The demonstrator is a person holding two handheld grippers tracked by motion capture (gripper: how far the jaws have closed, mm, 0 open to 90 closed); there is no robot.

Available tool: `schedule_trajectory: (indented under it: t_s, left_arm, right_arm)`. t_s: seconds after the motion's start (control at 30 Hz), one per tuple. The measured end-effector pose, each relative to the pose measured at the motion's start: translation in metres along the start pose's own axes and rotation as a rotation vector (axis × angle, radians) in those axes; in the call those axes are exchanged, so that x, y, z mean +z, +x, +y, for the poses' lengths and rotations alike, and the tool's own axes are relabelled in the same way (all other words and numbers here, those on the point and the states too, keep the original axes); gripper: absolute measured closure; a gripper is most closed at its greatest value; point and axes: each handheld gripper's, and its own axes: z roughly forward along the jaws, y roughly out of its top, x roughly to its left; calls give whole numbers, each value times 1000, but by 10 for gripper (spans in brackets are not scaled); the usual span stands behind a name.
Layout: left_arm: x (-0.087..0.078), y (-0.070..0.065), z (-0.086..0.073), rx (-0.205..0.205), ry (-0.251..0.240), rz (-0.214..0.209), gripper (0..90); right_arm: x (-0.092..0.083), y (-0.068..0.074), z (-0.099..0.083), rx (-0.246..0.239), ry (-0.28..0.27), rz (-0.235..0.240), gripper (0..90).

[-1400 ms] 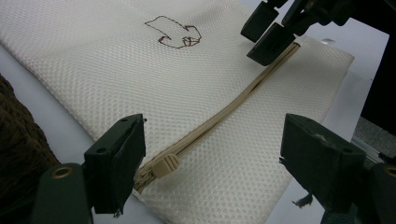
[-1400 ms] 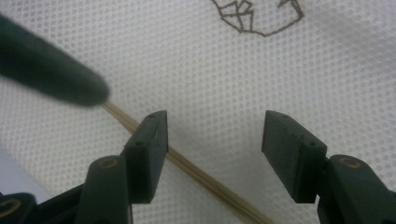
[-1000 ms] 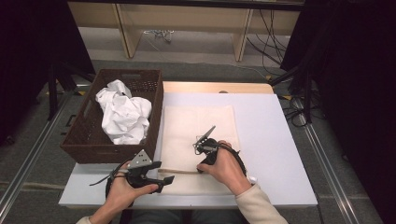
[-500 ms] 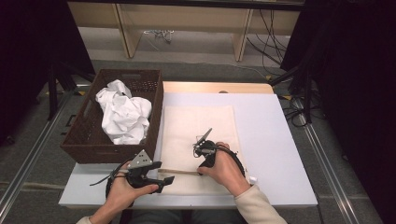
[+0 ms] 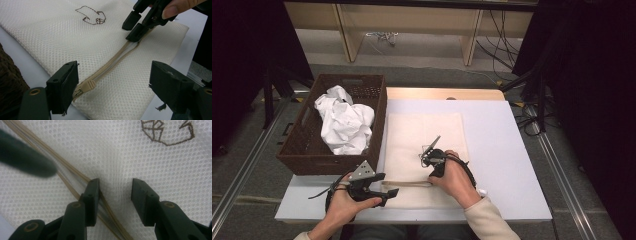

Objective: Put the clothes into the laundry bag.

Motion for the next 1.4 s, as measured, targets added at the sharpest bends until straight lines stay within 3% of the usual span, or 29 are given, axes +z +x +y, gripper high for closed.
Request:
schedule_trajectory:
  t_s: [0.03, 0.37, 0.67, 0.83, 1.0, 1.03, 1.07, 1.1, 1.17, 1.2, 1.23, 1.4]
  left_arm:
    - [1, -1, 0, -11, -16, -8, 230]
    - [1, -1, 0, -9, -7, -6, 237]
    - [-1, -1, 1, -5, -18, -2, 239]
    - [-2, 0, 1, -12, -31, -2, 240]
    - [-4, 0, 3, -6, -38, 8, 240]
    - [-5, 0, 3, 1, -37, 12, 240]
    - [-5, 0, 4, 1, -42, 9, 240]
    - [-6, -1, 5, 6, -44, 17, 240]
    - [-8, -1, 7, 10, -54, 16, 240]
    - [-9, -2, 8, 14, -63, 18, 239]
    - [-9, -3, 10, 13, -78, 16, 237]
    - [-15, -4, 17, 26, -94, 30, 237]
  right_arm:
    - [0, 0, 0, -6, -7, 0, 610]
    - [0, -5, -1, 29, -23, -25, 807]
    - [-9, -7, -1, 55, -53, -35, 868]
    - [-19, -9, -2, 45, -115, -44, 871]
    - [-33, -7, -3, 92, -158, -43, 870]
    - [-35, -8, -3, 82, -178, -45, 870]
    - [-37, -7, -3, 108, -187, -38, 870]
    - [-39, -8, -4, 87, -208, -46, 870]
    - [-44, -6, -4, 120, -238, -42, 870]
    - [-46, -7, -4, 104, -252, -48, 870]
    - [-50, -8, -5, 110, -293, -51, 870]
    - [-56, -5, -6, 143, -350, -46, 871]
